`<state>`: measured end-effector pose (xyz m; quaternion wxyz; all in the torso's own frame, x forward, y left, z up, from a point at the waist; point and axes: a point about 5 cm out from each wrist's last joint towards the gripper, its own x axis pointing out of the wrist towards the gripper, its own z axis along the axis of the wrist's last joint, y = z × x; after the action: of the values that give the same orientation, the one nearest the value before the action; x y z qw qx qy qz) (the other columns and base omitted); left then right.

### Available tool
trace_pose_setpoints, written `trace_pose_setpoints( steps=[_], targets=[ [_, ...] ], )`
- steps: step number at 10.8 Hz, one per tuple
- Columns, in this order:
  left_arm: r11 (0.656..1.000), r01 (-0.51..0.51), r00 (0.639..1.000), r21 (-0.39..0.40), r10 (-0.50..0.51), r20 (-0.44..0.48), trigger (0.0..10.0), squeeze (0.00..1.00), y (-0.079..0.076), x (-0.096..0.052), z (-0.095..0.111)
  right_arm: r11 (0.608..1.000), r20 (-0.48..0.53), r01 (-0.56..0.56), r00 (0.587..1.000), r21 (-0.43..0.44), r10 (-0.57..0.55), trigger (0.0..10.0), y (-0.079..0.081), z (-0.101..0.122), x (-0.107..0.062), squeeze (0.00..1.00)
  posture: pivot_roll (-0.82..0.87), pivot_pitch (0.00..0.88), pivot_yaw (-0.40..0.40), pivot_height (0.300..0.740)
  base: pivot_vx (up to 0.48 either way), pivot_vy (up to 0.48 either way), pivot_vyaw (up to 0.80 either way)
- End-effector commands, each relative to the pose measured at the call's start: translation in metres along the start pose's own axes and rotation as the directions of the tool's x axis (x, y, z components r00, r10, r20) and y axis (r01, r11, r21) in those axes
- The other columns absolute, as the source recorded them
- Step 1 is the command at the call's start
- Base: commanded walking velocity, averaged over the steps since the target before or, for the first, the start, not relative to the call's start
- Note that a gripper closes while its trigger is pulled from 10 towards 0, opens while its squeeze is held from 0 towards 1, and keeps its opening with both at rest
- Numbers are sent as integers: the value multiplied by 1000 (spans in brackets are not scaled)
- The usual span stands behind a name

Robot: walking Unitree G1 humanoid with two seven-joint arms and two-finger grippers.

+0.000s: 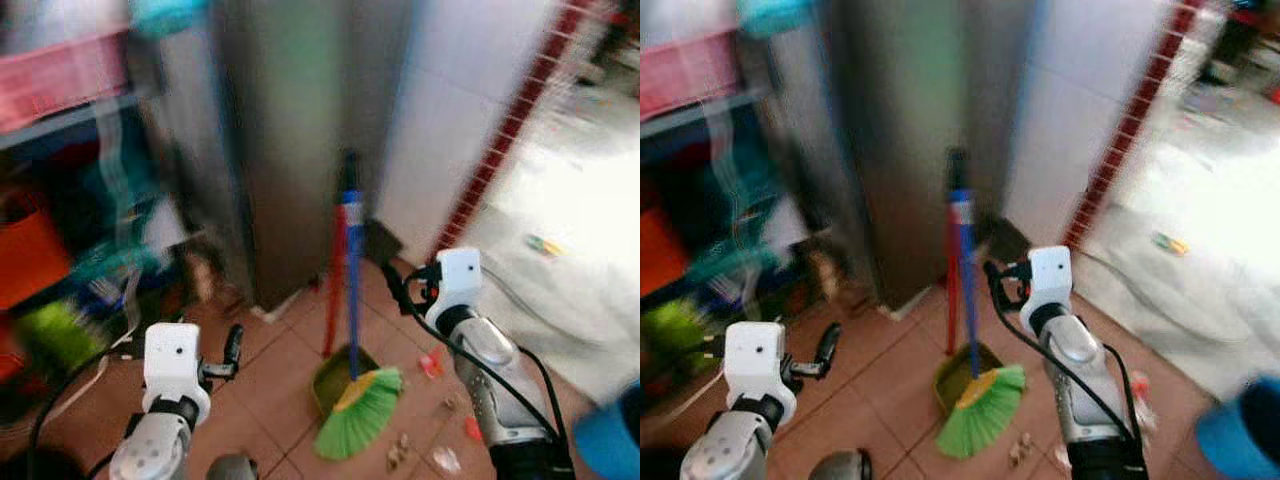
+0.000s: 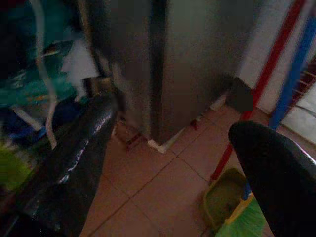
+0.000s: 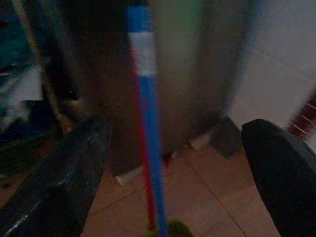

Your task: Sweep floor

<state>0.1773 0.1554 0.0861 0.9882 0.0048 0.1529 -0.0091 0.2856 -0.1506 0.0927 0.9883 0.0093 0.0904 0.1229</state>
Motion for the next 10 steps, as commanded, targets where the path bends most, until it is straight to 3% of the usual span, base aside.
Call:
trace_pose_setpoints(
  steps=[1, 4, 8, 10],
  targets=[
    [1000, -20, 1000, 4, 20, 10, 10000, 0, 1, -2, 4, 999, -20, -41, 999, 11, 41, 10000, 8, 2, 7, 0, 53, 77, -56, 740, 0, 0, 0],
    [1000, -21, 1000, -7, 22, 21, 10000, 0, -1, -6, 8, 999, -29, -36, 999, -8, 36, 10000, 5, 5, 20, 0, 66, 106, -63, 740, 211, 120, 0],
    [1000, 3, 1000, 3, -3, 7, 10000, 0, -2, -5, 8, 1000, -12, -2, 1000, -6, 2, 10000, 6, 4, 15, 0, 59, 113, -49, 740, 318, 0, 0],
    [1000, 8, 1000, -3, -8, 22, 10000, 0, -3, -3, 10, 1000, -3, 7, 1000, -5, -7, 10000, 6, 5, 15, 0, 61, 110, -49, 740, 0, 0, 0]
  ],
)
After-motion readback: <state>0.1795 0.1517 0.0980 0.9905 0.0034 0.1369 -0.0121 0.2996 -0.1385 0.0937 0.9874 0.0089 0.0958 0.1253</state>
